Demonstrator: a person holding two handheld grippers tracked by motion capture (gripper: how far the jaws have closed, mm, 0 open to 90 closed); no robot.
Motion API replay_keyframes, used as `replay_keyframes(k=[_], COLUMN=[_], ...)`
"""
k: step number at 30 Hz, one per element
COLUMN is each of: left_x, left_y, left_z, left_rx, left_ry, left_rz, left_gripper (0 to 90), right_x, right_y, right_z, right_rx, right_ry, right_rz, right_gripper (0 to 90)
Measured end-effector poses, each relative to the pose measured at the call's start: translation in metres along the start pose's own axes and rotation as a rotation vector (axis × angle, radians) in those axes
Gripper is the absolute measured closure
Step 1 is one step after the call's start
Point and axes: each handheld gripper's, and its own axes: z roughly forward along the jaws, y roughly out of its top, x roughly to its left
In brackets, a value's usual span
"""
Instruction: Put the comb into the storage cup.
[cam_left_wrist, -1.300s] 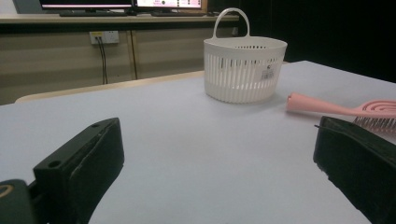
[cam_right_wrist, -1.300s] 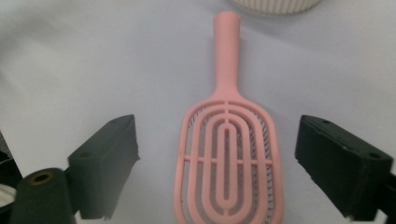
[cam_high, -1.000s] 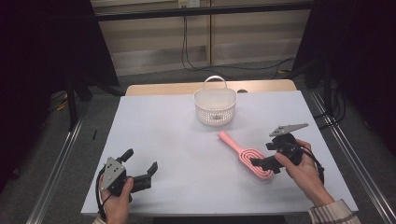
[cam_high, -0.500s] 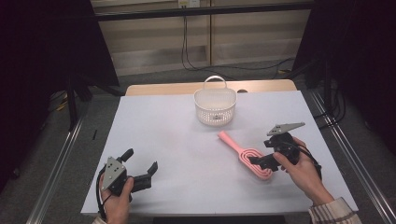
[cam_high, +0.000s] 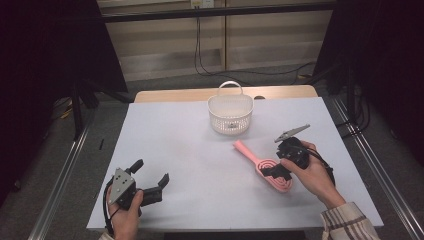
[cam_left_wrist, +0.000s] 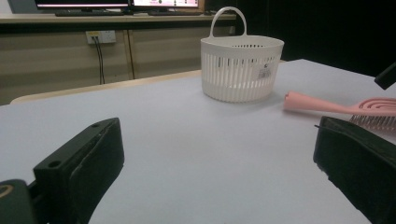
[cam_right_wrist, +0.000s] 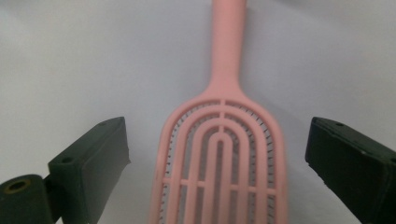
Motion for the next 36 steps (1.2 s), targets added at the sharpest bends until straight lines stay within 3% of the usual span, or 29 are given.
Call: replay_keyframes(k=[3,9,14,18,20,26,33,36], left_x=[0.001,0.001,0.001,0.001,0.001,0.001,0.001,0.001], left_y=[0.000,0.000,0.000,0.000,0.000,0.000,0.000,0.000], left_z=[-0.001,-0.001,-0.001,0.000,-0.001,0.000,-0.001,-0.001], left_rx=[0.002,-0.001,-0.003,0.003,0.002,0.003,0.004,0.004], left_ry=[0.002,-0.002,-0.004,-0.003,0.000,-0.005,-0.002,-0.001], left_rz=[0.003,0.004,0.003,0.004,0.006,0.007,0.005,0.009], left_gripper=[2.0,2.0,2.0,2.0,2.0,2.0,1.9,1.9], right_x=[0.002,0.003,0.002,-0.003,-0.005,0.001,0.002,0.003], right_y=[0.001,0.005,0.003,0.001,0.001,0.003,0.007,0.008], right_z=[0.005,0.011,0.016,0.020,0.023,0.028,0.037,0.040], right_rx=[0.042,0.075,0.107,0.131,0.142,0.175,0.195,0.219], right_ry=[0.001,0.006,-0.005,-0.036,-0.028,-0.023,-0.049,-0.052], right_rz=[-0.005,-0.031,-0.031,-0.007,0.003,-0.028,-0.024,-0.019], right_gripper=[6.2,5.5,5.3,5.6,5.7,6.5,5.4,8.9])
